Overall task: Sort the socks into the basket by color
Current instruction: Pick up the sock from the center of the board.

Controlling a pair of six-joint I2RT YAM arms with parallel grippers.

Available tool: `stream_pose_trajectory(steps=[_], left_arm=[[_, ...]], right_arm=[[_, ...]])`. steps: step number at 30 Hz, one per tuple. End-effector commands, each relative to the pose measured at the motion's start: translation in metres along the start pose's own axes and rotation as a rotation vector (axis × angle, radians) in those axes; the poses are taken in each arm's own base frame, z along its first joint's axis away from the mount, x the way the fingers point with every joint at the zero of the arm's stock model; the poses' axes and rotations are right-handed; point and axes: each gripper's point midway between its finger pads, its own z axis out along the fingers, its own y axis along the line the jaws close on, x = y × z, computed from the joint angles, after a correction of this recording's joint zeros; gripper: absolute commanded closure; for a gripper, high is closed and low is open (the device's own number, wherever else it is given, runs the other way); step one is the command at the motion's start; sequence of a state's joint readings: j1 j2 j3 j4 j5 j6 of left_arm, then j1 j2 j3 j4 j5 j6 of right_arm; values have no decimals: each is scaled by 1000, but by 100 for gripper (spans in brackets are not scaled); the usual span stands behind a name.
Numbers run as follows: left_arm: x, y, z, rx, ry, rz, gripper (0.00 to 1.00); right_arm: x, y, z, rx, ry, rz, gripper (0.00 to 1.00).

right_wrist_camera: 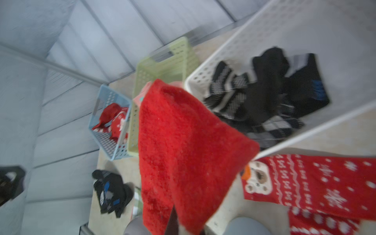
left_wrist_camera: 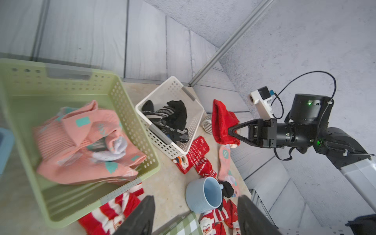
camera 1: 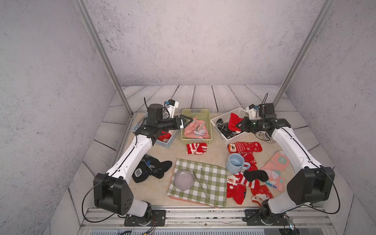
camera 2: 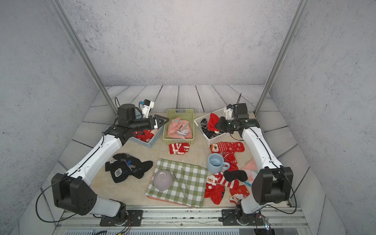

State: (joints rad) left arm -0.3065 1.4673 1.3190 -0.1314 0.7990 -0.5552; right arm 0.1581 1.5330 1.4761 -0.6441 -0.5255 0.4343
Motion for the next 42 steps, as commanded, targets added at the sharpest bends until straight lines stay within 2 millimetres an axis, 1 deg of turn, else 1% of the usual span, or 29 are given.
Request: stream_pose_trajectory(steps=[1,5,9,11,15,19,21,22,23,24,25,26,28,29,31,32,34,36,38,39,42], left_arm=[[-4,-25,11,140,-7,-8,33],[-7,-38,21,213,-12,-21,33],[-5,-51,32,254,3,-13,32],[-2,-53,39,265,14,-15,32],[-3,-58,46,288,13,-17,32],[0,-60,54,294,30,-16,34],[0,-60,55,291,29,-16,42],[-1,-61,55,292,27,-12,49],[-1,-61,55,292,26,-13,58],[-1,-60,54,283,23,-13,71],[-1,-59,53,273,21,-13,82],[-1,-60,52,269,20,-8,88],[-1,-60,49,256,17,3,96],[-1,-59,47,243,14,6,100],[-2,-58,44,219,3,20,100],[-4,-58,43,212,-1,25,100],[-10,-50,39,176,-20,14,100],[-16,-37,34,134,-32,0,100],[-21,-15,26,42,-34,-16,100],[-25,1,21,-16,-35,-26,100],[-36,48,4,-160,-44,-82,100]], right_arm=[[3,59,-1,-177,32,-120,100],[11,98,6,-274,66,-181,100],[18,129,10,-352,93,-225,100],[21,144,11,-388,105,-245,100],[29,163,12,-428,129,-278,100],[31,173,11,-451,134,-292,100],[31,174,11,-454,135,-297,100],[32,174,12,-452,138,-297,100],[32,174,12,-452,139,-299,100],[32,173,12,-448,141,-299,100],[33,172,13,-442,143,-299,100],[34,171,13,-437,142,-301,100],[35,168,14,-425,145,-304,98],[35,167,14,-423,145,-304,95],[35,167,14,-417,147,-306,70],[34,167,13,-415,146,-309,59],[31,165,12,-391,140,-315,32],[29,162,10,-363,135,-322,17],[26,155,9,-326,130,-320,5],[25,150,8,-306,129,-313,1],[21,130,8,-241,131,-284,1]])
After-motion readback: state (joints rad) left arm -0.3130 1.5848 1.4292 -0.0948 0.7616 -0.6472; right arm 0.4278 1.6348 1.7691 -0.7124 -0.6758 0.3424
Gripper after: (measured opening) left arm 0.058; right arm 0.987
